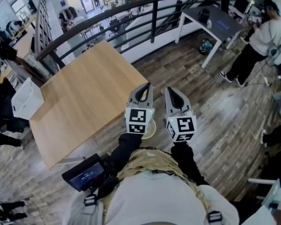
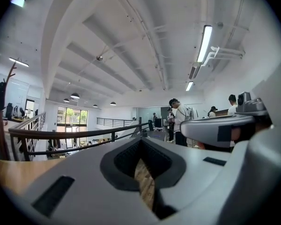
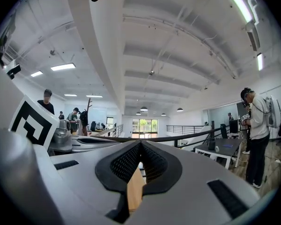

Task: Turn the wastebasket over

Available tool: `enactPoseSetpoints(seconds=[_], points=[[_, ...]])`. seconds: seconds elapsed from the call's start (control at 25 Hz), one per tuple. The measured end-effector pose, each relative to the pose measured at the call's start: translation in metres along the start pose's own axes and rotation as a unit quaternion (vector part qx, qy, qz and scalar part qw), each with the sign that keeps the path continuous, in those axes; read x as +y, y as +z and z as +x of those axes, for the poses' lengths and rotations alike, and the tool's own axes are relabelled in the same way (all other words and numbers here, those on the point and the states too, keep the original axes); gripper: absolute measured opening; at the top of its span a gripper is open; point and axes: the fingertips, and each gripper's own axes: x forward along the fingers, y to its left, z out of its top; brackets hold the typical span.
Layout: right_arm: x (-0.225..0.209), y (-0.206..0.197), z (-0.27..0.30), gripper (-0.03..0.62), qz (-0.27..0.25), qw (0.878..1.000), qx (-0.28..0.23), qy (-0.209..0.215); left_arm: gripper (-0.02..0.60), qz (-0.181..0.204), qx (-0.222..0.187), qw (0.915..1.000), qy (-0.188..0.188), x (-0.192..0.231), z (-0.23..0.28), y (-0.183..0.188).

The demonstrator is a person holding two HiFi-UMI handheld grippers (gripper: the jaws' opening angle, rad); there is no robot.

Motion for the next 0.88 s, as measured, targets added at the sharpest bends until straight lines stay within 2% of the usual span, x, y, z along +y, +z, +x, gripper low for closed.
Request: enactPoseSetpoints(seconds=[0.32, 0.64, 0.88], points=[[0.006, 0.005, 0.008, 0.021, -0.009, 1.000, -0.012, 0.003, 0.002, -0.007, -0.011, 0.9999, 0.002, 0.004, 0.002, 0.003], [0.006, 0.013, 0.010, 0.020, 0.010, 0.999, -0.031, -0.003, 0.002, 0.005, -0.031, 0.9994, 0.013, 0.012, -0.003, 0.015], [0.006, 0.011, 0.009, 0.020, 0.016, 0.999, -0.031, -0.006, 0.002, 0.005, -0.028, 0.9996, 0.007, 0.012, -0.005, 0.013]])
